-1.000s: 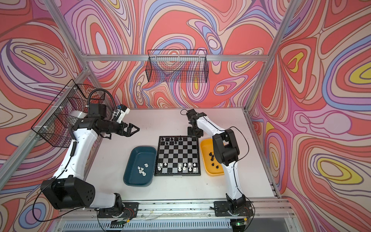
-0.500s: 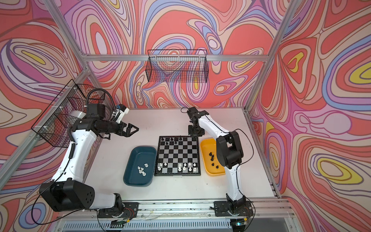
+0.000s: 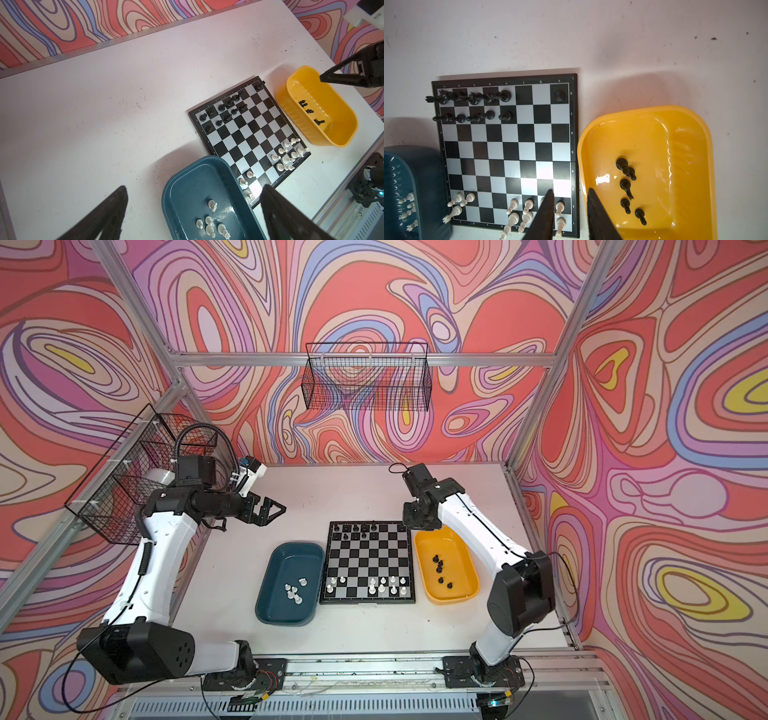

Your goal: Set up the chess pieces on the board

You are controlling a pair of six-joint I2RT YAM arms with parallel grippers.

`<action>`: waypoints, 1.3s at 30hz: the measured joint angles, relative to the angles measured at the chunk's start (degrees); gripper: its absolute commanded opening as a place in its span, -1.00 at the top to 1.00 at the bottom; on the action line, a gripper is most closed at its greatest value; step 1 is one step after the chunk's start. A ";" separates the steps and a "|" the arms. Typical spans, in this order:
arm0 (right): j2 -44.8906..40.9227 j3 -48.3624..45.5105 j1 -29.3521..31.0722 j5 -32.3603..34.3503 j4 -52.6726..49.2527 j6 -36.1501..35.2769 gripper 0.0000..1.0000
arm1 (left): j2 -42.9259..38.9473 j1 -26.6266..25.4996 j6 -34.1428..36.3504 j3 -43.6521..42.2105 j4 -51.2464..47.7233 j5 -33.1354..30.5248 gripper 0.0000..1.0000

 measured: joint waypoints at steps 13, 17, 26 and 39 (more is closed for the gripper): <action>-8.61 -17.59 -6.49 0.09 2.43 2.67 0.52 | 1.01 -5.55 2.60 -0.02 -1.60 -2.16 -1.00; -7.87 -17.81 -7.08 -0.11 4.20 2.58 0.54 | 1.01 -6.12 2.56 -0.42 -1.53 -2.58 -1.00; -4.83 -18.67 -7.37 -0.09 6.78 2.01 0.54 | 0.98 -6.40 2.32 -2.05 -1.51 -3.45 -0.99; -4.31 -21.16 -7.37 -0.11 6.64 2.47 0.51 | 0.96 -6.47 2.34 -3.67 -1.42 -3.87 -1.00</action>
